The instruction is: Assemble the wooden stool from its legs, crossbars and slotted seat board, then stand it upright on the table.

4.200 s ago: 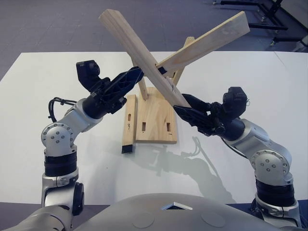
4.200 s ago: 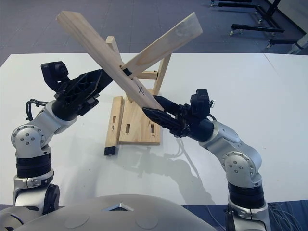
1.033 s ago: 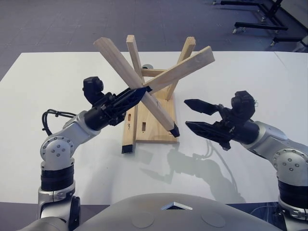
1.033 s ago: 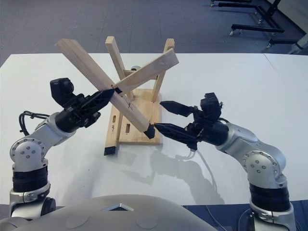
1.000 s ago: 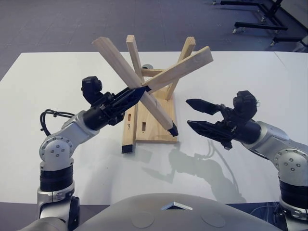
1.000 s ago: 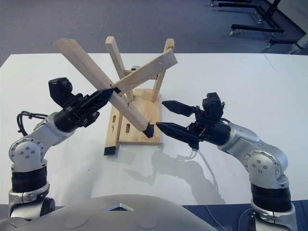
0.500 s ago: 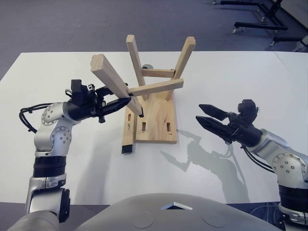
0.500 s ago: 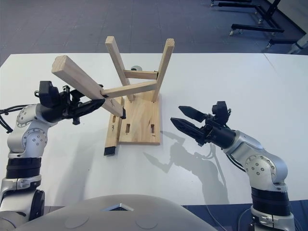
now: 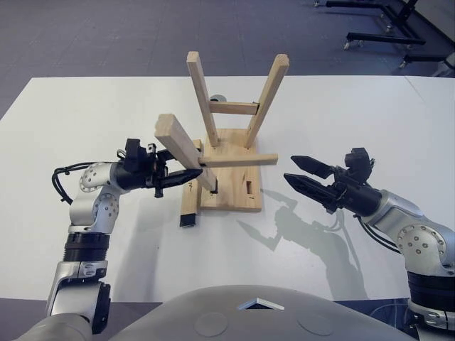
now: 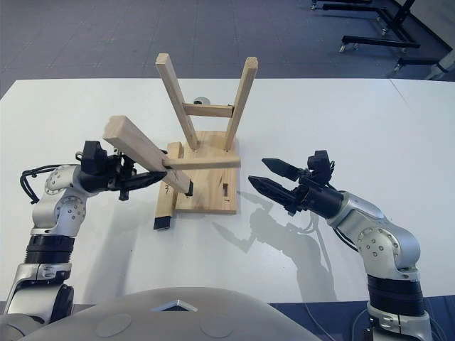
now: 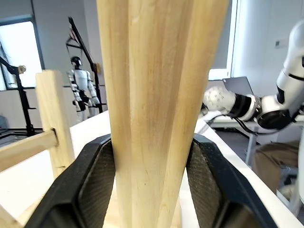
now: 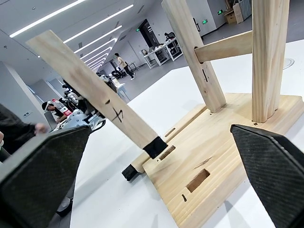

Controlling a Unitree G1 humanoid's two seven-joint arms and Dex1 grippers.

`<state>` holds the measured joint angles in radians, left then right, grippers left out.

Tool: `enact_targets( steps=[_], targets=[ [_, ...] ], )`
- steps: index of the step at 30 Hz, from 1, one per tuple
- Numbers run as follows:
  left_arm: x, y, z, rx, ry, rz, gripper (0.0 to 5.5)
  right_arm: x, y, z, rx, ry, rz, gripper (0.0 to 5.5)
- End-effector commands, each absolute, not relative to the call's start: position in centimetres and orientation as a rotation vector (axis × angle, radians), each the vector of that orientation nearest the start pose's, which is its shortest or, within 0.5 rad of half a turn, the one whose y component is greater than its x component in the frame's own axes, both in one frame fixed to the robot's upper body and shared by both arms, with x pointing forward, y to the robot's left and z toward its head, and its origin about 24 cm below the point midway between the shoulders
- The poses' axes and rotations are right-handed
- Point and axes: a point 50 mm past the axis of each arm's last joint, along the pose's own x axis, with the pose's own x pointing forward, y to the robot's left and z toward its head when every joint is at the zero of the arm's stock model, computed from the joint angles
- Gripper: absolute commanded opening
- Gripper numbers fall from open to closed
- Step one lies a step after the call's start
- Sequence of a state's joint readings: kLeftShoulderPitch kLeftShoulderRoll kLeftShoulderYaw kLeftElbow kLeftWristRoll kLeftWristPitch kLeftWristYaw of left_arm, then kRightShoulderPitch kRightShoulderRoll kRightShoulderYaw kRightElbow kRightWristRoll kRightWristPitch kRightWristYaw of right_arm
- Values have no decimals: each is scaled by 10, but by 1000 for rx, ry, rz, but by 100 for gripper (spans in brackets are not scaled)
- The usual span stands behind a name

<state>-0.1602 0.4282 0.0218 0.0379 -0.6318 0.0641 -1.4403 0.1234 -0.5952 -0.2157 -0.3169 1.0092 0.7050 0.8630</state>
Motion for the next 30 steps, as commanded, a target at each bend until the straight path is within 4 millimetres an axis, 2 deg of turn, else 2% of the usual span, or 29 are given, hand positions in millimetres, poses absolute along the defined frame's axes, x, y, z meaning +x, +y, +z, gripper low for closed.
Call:
enact_targets(
  steps=[1,3,6,10,16,21,26,30],
  targets=[
    [238,178,100,-75,-194,-1478,212,201,-213,101,489,248,973,540],
    [238,179,100,-76,-194,-1476,212,200,-213,97,465,261,970,540],
    [240,181,101,-77,-209,-1456,212,204,-210,86,336,300,933,540],
    [243,182,104,-82,-224,-1445,212,212,-196,74,152,314,907,540],
    [243,182,104,-85,-219,-1455,212,227,-158,82,-38,222,907,540],
    [242,178,100,-75,-202,-1474,212,237,-139,81,-241,247,900,540],
    [241,178,98,-52,-200,-1479,212,235,-138,69,-404,326,916,540],
    [244,180,101,-40,-211,-1468,212,229,-142,60,-445,399,919,540]
  ],
)
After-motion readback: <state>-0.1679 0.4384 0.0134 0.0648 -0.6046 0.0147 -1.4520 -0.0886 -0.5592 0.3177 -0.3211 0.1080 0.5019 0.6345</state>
